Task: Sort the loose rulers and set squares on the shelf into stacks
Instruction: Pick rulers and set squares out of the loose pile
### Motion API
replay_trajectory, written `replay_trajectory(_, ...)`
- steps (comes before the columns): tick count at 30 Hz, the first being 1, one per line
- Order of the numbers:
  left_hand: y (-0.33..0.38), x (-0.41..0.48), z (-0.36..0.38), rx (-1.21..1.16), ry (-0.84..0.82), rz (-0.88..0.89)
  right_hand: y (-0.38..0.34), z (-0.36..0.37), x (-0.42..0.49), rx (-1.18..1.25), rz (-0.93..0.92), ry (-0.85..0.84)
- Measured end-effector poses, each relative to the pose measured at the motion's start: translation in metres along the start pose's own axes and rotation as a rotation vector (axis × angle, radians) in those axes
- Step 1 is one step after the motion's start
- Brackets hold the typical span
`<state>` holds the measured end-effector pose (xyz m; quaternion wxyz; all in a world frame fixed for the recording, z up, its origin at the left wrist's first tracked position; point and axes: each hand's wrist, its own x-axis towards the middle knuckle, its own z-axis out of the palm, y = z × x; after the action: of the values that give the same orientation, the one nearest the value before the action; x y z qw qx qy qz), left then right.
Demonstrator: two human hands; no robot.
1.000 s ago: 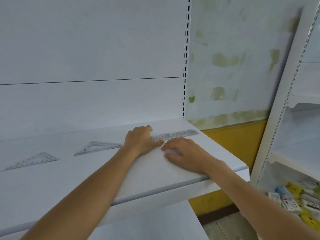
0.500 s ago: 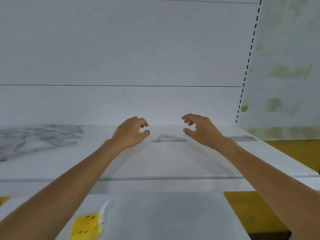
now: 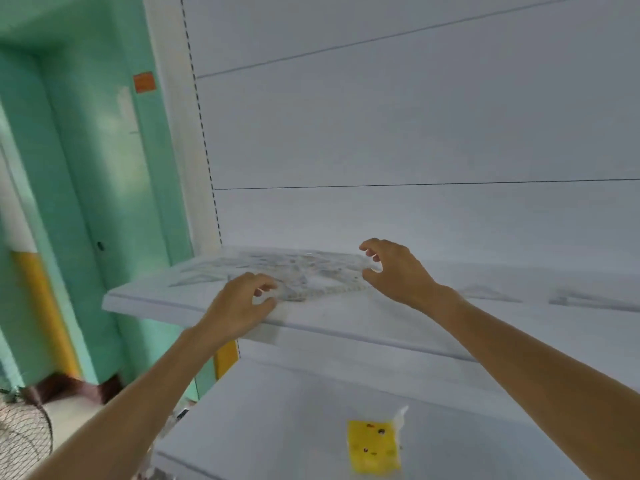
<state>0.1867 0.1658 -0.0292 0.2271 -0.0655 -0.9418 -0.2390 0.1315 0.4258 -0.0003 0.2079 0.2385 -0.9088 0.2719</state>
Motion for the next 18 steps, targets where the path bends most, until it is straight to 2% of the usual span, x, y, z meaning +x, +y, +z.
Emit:
replay_trajectory(8, -0.062, -0.013, -0.032, -0.040, 0.089, -0.078, -0.044, 0.061, 0.033, -0.001, -0.031, -0.100)
replay_trajectory(18, -0.106, 0.020, -0.040, 0.053, 0.091, -0.143, -0.045, 0.093, 0.090, 0.001, -0.105, -0.140)
